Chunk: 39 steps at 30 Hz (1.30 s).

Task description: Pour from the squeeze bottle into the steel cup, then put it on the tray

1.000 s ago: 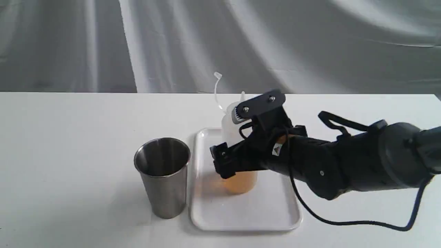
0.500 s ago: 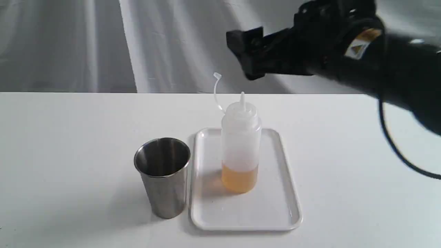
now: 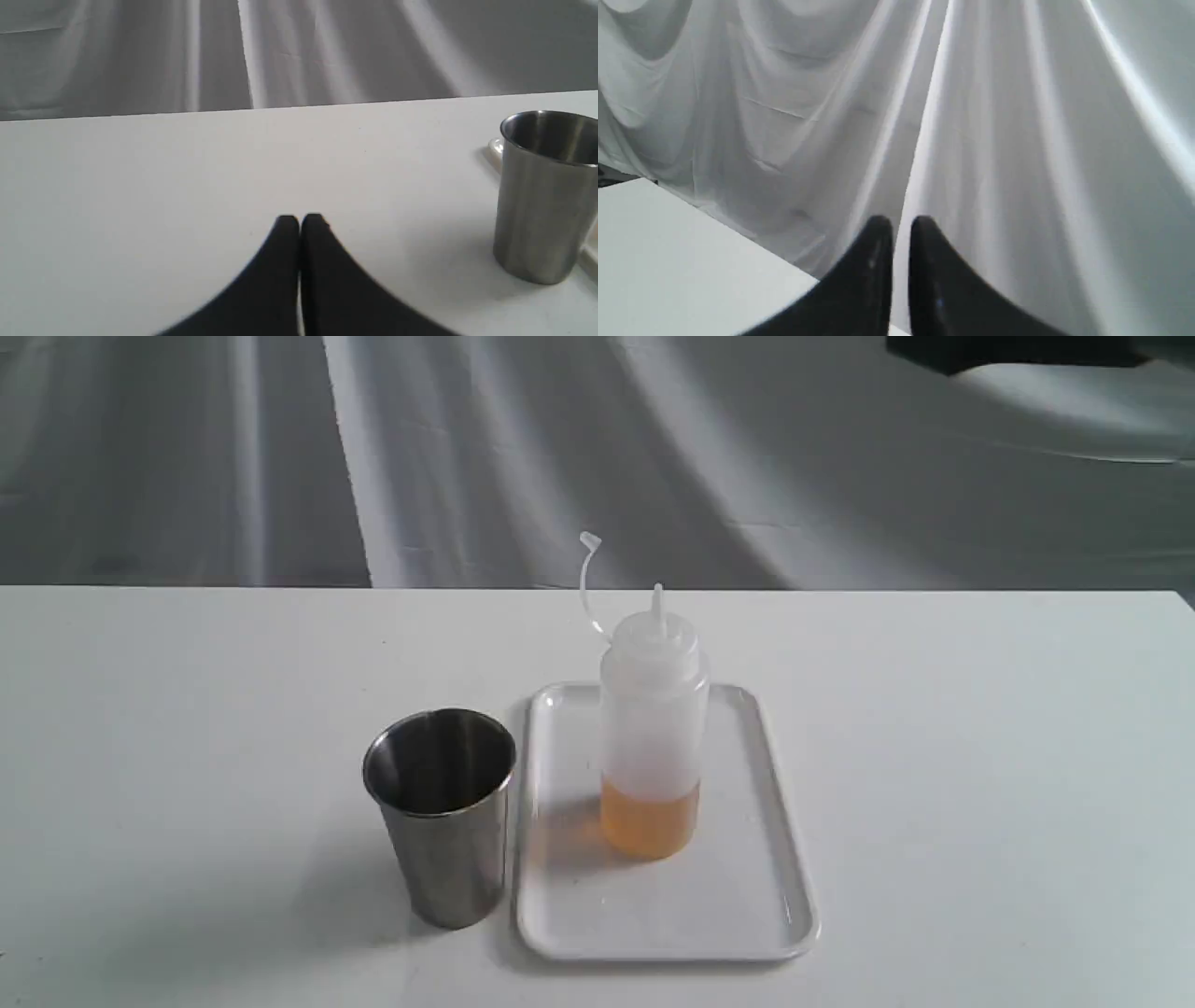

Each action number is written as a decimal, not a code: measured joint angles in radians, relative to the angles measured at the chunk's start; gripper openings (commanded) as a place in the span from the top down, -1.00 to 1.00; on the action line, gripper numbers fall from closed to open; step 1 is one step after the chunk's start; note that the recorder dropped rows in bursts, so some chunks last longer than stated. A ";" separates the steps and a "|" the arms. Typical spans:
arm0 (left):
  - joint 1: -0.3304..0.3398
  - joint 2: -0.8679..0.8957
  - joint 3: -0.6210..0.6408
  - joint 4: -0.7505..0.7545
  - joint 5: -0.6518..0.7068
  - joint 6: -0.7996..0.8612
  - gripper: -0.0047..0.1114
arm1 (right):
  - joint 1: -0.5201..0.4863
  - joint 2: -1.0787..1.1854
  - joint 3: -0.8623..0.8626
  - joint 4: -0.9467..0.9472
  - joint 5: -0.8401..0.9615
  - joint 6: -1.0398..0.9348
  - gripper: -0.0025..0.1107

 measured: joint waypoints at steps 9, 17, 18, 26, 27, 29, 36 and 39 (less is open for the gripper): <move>0.000 0.000 0.000 0.000 0.000 0.000 0.92 | 0.000 -0.060 0.056 -0.017 0.056 0.000 0.96; 0.000 0.000 0.000 0.000 0.000 0.000 0.92 | 0.000 -0.068 0.068 -0.017 0.093 0.004 0.96; 0.000 0.000 0.000 0.000 0.000 0.000 0.92 | 0.000 -0.068 0.068 -0.017 0.093 0.004 0.96; 0.000 0.000 0.000 0.000 0.000 0.000 0.92 | 0.000 -0.068 0.068 -0.017 0.000 0.004 0.96; 0.000 0.000 0.000 0.000 0.000 0.000 0.92 | 0.000 -0.068 0.068 -0.017 -0.019 0.004 0.96; 0.000 0.000 0.000 0.000 0.000 0.000 0.92 | 0.000 -0.073 0.068 -0.017 -0.028 0.004 0.96; 0.000 0.000 0.000 0.000 0.000 0.000 0.92 | -0.063 -0.164 0.090 -0.017 -0.024 0.004 0.96; 0.000 0.000 0.000 0.000 0.000 0.000 0.92 | -0.135 -0.225 0.128 -0.017 -0.024 0.004 0.96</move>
